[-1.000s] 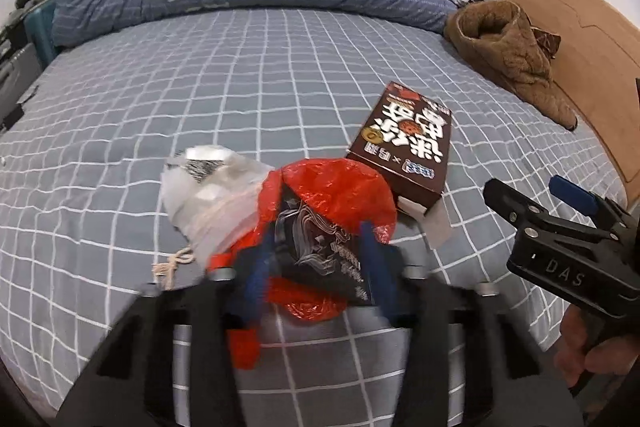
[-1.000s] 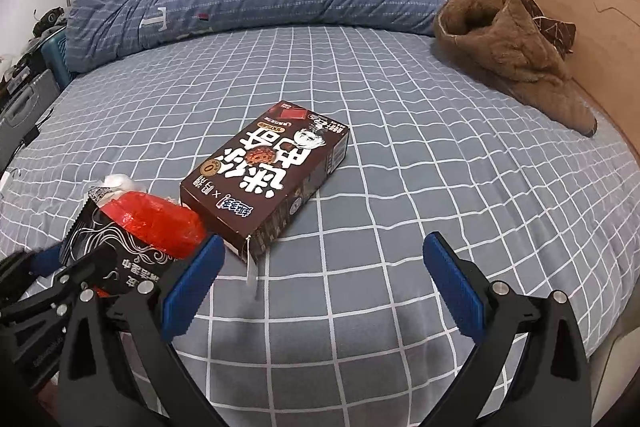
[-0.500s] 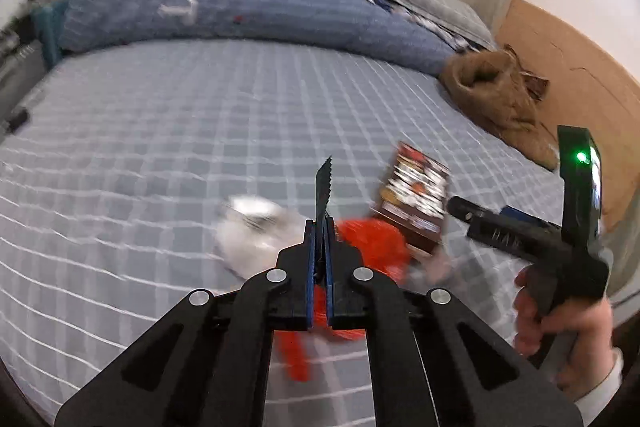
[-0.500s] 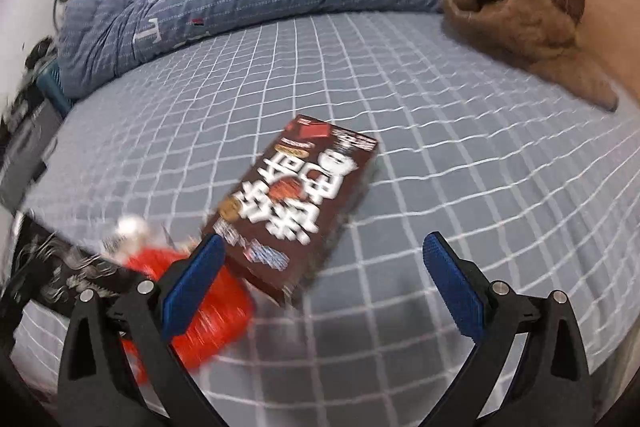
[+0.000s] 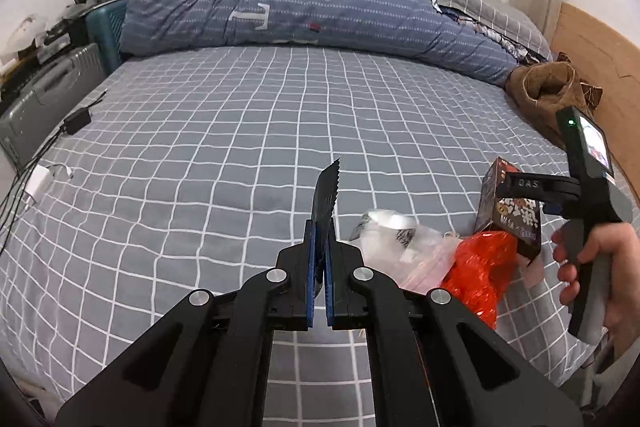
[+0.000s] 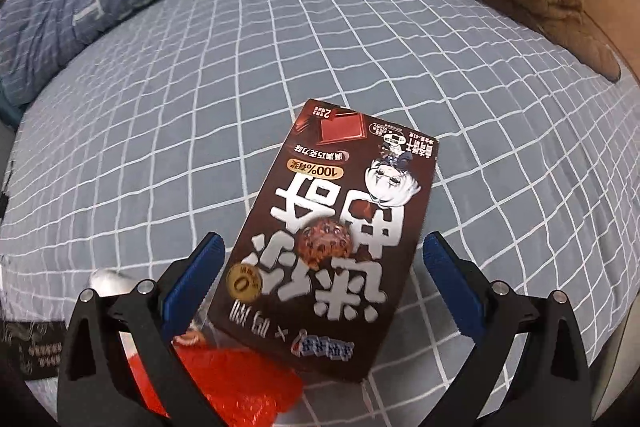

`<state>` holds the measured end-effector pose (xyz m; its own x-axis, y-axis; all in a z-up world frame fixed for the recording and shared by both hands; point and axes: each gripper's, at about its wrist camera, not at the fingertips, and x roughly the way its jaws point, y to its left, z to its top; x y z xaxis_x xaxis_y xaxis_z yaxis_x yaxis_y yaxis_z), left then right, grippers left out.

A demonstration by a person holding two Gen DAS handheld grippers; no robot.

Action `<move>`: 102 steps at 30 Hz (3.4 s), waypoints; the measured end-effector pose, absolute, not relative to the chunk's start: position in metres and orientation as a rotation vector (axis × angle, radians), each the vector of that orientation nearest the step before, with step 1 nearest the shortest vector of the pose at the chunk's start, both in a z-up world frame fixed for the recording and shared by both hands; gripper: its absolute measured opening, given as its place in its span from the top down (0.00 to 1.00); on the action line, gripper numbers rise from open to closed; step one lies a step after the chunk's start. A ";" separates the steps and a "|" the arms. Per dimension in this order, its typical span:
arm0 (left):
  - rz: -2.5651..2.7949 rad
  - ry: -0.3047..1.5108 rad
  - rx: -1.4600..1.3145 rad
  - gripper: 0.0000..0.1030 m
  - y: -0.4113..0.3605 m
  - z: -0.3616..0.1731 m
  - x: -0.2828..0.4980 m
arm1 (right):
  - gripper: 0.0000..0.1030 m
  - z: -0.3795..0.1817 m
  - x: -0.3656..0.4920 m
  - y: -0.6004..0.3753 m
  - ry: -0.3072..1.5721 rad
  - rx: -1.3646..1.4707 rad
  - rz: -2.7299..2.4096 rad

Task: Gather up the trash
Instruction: 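Grasp the black packet with the left tool while the right tool grasps the brown chocolate box, then lift the black packet and chocolate box off the bed with both tools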

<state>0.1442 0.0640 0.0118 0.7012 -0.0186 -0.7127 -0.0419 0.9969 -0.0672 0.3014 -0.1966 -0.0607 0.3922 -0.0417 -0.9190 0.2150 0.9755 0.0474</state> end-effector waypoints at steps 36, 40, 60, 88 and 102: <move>-0.001 0.827 -0.114 0.97 0.067 0.007 0.143 | 0.11 -0.073 0.311 -0.201 1.133 0.259 -0.247; 0.005 0.842 -0.109 0.97 0.065 0.009 0.143 | 0.11 -0.061 0.302 -0.198 1.094 0.221 -0.218; -0.028 0.833 -0.042 0.97 0.031 0.031 0.111 | 0.11 0.018 0.188 -0.197 0.869 0.015 -0.096; 0.006 0.856 -0.067 0.97 0.003 0.034 -0.004 | 0.11 0.057 0.025 -0.186 0.727 -0.012 -0.002; 0.007 0.864 -0.061 0.97 -0.010 0.047 -0.085 | 0.11 0.067 -0.055 -0.181 0.730 -0.005 0.063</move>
<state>-0.0846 -0.0098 0.0468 0.6496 -0.0186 -0.7600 -0.0306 0.9982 -0.0506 -0.0552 -0.1807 0.0673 0.7433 0.0553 -0.6666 -0.0590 0.9981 0.0170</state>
